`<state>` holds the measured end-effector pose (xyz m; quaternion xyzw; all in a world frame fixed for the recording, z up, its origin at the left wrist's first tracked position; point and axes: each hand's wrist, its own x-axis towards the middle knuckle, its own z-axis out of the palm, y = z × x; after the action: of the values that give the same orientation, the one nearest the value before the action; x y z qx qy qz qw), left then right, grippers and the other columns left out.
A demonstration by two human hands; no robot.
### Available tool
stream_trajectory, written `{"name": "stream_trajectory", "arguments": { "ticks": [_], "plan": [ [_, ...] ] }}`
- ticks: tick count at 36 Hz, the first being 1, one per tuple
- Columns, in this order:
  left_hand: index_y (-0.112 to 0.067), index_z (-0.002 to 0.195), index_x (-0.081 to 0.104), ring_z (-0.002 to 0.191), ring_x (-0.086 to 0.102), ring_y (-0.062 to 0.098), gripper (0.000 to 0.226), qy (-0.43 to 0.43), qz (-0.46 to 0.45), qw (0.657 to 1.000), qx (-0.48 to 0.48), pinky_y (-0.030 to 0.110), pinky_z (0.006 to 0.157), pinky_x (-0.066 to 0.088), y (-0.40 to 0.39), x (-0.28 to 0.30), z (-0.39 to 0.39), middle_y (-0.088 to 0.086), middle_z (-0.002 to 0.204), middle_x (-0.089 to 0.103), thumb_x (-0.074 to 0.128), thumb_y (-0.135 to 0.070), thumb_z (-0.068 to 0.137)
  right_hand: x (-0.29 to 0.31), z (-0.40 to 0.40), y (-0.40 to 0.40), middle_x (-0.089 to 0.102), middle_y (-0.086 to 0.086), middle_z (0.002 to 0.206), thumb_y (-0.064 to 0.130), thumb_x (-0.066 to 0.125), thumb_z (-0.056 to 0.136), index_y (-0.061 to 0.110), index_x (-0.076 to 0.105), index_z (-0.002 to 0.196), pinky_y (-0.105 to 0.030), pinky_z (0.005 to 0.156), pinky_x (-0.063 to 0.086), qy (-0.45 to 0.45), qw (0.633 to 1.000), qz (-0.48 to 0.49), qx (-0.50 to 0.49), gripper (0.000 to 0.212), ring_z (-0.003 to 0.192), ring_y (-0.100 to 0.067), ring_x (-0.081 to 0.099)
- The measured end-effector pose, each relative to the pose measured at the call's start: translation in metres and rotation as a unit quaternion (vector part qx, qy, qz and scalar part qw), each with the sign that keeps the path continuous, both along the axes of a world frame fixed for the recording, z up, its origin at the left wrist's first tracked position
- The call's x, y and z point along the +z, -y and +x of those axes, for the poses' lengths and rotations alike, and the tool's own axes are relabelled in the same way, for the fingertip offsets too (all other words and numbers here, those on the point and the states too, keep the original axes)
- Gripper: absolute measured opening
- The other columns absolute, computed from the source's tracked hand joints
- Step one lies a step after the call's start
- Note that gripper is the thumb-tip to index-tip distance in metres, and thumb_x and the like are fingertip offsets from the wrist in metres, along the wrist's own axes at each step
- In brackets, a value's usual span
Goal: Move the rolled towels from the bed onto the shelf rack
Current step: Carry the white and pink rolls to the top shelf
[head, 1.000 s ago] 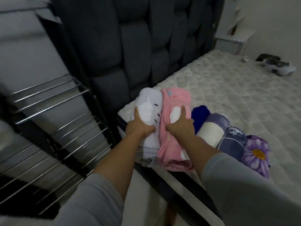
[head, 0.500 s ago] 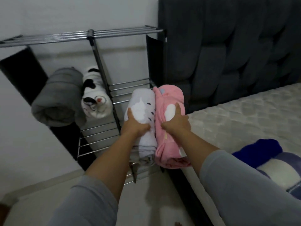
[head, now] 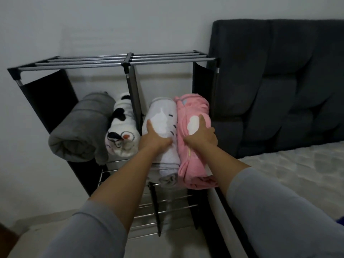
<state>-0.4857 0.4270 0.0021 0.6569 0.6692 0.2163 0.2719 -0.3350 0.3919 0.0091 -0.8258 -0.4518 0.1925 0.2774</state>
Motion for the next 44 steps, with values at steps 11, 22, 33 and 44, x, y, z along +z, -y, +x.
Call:
{"name": "stream_trajectory", "arguments": {
  "ticks": [11, 22, 33, 44],
  "plan": [
    [-0.031, 0.153, -0.014, 0.133, 0.042, 0.037, 0.112, 0.015, -0.006, 0.999, 0.05, 0.037, 0.103, 0.039, -0.072, 0.02, 0.021, 0.021, 0.151, 0.033, 0.069, -0.044, 0.078, 0.013, 0.026, -0.094, 0.03, -0.019, 0.147, 0.04, 0.071, 0.077, 0.042, 0.0, 0.152, -0.046, 0.101, 0.046, 0.007, 0.999, 0.007, 0.045, 0.104, 0.125, -0.041, 0.047],
    [-0.026, 0.155, -0.009, 0.141, 0.032, 0.033, 0.109, 0.007, -0.023, 0.996, 0.081, 0.037, 0.111, 0.031, -0.127, 0.025, 0.035, 0.014, 0.158, 0.023, 0.068, -0.043, 0.079, 0.014, 0.041, -0.159, 0.031, -0.02, 0.149, 0.046, 0.07, 0.076, 0.039, 0.002, 0.153, -0.045, 0.106, 0.043, 0.025, 0.995, 0.003, 0.092, 0.104, 0.131, -0.04, 0.043],
    [-0.012, 0.151, -0.024, 0.146, 0.021, 0.034, 0.103, -0.072, -0.122, 0.989, 0.047, 0.032, 0.117, 0.02, -0.164, 0.023, 0.043, 0.019, 0.161, 0.008, 0.051, -0.052, 0.091, 0.005, 0.046, -0.201, 0.01, -0.018, 0.163, 0.062, 0.055, 0.08, 0.031, -0.004, 0.155, -0.044, 0.118, 0.027, 0.089, 0.975, -0.103, 0.177, 0.101, 0.147, -0.04, 0.02],
    [-0.013, 0.152, -0.02, 0.146, 0.021, 0.034, 0.103, -0.091, -0.106, 0.989, 0.051, 0.032, 0.118, 0.021, -0.161, 0.021, 0.041, 0.02, 0.161, 0.008, 0.051, -0.055, 0.09, 0.011, 0.044, -0.193, 0.005, -0.015, 0.164, 0.064, 0.051, 0.082, 0.031, -0.004, 0.155, -0.047, 0.118, 0.028, 0.13, 0.969, -0.112, 0.179, 0.097, 0.148, -0.04, 0.017]
  ]
}}
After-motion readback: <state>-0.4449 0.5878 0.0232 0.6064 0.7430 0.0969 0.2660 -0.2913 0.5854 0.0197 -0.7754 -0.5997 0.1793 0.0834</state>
